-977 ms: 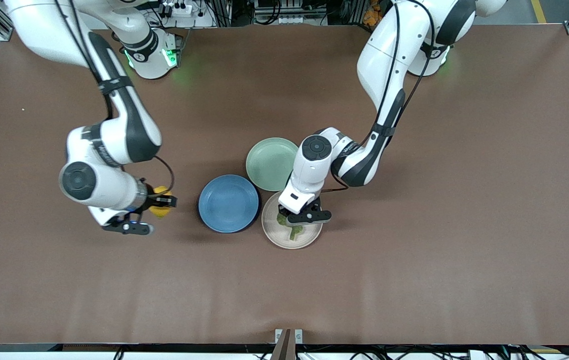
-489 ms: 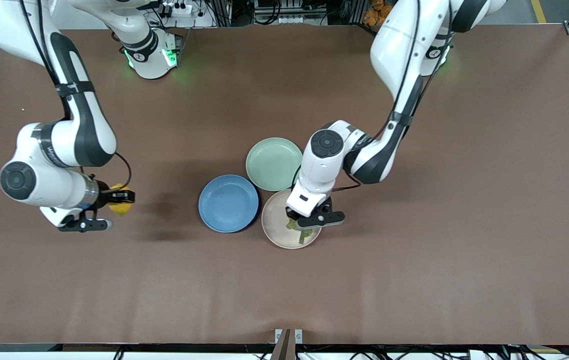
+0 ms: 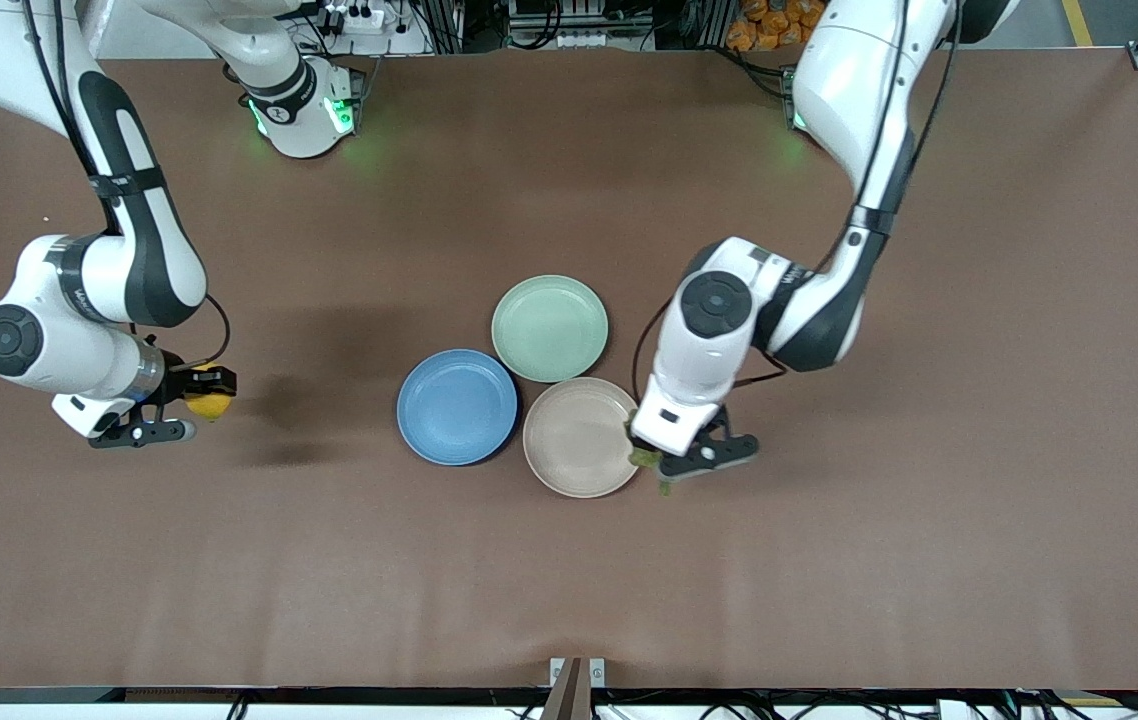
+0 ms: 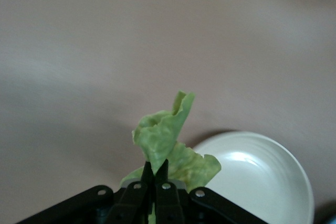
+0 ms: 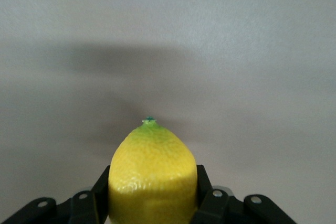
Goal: Pick lemon and lettuce from blue and beige plates
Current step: 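Carry the lemon away from the plates while the left gripper carries lettuce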
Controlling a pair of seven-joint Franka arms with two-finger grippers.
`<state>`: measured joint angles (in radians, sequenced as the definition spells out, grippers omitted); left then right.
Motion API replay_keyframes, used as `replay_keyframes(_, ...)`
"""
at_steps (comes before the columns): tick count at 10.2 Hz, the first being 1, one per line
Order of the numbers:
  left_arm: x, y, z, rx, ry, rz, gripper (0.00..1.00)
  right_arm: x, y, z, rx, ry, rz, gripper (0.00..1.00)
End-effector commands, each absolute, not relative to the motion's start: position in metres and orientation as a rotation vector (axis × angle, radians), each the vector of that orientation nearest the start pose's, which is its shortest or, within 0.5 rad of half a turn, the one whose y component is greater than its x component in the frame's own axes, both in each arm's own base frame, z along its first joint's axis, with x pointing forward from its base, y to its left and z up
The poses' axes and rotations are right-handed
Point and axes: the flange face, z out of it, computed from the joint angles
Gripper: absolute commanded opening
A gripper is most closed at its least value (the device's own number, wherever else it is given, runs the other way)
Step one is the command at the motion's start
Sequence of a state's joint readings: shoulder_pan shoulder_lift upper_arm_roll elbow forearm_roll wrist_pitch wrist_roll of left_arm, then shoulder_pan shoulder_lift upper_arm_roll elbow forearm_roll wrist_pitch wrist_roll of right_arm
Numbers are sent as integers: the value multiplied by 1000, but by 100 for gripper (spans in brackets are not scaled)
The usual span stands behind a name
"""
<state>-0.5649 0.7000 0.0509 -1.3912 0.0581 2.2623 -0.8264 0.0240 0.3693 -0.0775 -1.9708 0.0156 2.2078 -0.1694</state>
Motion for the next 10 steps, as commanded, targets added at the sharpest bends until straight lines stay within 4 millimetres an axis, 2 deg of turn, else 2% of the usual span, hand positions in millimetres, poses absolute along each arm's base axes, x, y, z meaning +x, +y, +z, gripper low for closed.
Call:
replay_keyframes(1,664,-314,341,-3143,-375,-217,0,584,-39,261,-3143,-231,180,0)
replay_keyframes(3,679,-259,346,-3132,-343,-122,0,584,-42,247,-3148,-228,178,0)
replay_keyframes(4,685,-238,344,-3130,-311,-101,0,586,-45,238,-3156,-222,160,0)
replay_keyframes(7,698,-183,334,-3150,-224,-28,0,586,-36,211,-3150,-225,179,4)
replay_keyframes(9,704,-158,325,-3148,-190,-8,0,586,-35,204,-3151,-221,177,9)
replay_keyframes(10,705,-145,320,-3146,-156,12,0,587,-33,200,-3150,-211,176,42)
